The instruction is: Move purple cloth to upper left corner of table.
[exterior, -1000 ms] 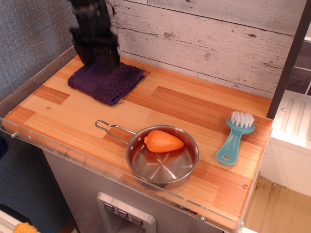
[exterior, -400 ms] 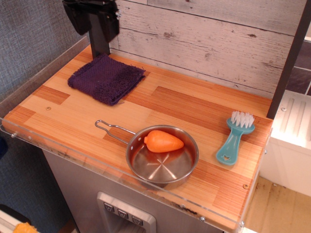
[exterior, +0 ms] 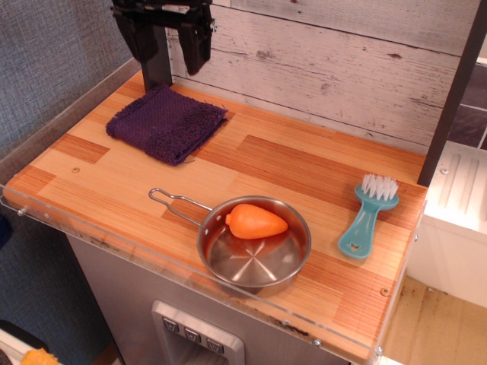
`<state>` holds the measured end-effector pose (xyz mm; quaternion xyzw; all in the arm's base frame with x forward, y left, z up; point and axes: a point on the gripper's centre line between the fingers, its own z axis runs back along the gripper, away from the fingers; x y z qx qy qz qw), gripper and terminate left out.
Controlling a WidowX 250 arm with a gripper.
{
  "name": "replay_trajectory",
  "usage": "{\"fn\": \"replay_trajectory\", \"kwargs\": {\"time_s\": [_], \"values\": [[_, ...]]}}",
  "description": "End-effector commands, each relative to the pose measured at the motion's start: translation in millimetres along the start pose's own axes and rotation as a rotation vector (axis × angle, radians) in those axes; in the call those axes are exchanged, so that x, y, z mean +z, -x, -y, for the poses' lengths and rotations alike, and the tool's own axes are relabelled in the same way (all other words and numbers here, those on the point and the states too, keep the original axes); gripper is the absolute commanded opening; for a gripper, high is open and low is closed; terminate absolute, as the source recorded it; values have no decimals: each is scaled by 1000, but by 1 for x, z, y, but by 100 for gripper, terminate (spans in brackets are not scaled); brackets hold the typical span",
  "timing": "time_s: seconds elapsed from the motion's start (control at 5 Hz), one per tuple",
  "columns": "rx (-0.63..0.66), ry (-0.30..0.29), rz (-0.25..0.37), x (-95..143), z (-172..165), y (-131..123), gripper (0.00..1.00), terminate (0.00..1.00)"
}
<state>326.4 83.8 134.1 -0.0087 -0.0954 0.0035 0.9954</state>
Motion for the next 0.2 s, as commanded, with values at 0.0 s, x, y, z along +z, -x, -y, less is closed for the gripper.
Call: {"fn": "replay_trajectory", "kwargs": {"time_s": [0.0], "values": [[-4,-18,57,19,2,-5,100,100]]}}
